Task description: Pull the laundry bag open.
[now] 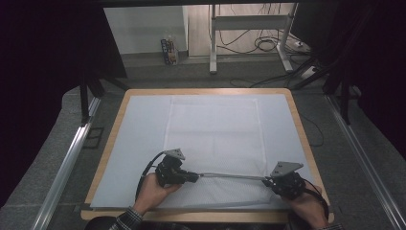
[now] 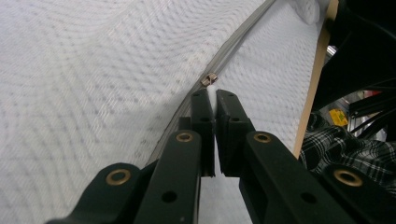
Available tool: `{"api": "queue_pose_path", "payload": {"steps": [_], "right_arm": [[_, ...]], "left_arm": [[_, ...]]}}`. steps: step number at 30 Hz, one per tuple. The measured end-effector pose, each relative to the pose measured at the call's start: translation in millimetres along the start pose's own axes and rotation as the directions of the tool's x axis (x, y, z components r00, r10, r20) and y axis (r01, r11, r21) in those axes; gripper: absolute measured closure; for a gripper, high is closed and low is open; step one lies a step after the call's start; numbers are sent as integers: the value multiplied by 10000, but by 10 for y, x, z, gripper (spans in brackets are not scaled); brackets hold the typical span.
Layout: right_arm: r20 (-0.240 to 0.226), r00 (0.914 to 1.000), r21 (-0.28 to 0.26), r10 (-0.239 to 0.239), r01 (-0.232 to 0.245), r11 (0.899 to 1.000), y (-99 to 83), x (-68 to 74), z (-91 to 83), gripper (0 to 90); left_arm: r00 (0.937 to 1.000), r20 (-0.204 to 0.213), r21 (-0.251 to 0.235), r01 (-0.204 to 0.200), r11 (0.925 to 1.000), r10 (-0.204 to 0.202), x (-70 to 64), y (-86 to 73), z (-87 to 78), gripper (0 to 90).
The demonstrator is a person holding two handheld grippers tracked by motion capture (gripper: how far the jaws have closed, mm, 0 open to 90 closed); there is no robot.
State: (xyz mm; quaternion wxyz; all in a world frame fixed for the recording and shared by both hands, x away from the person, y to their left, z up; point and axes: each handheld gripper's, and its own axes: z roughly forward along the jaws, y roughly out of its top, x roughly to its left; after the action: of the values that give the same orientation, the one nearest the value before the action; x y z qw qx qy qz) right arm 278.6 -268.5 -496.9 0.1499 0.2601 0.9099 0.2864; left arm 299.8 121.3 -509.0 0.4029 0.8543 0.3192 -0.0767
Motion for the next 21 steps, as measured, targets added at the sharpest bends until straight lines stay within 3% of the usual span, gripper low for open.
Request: {"api": "queue_pose_path", "payload": {"steps": [21], "right_arm": [[-3,10000,17,-16,16,10000,-2,2,1,844]], "left_arm": [[9983,-365,-314,447,9985,-458,49,-221,-238,874]]}}
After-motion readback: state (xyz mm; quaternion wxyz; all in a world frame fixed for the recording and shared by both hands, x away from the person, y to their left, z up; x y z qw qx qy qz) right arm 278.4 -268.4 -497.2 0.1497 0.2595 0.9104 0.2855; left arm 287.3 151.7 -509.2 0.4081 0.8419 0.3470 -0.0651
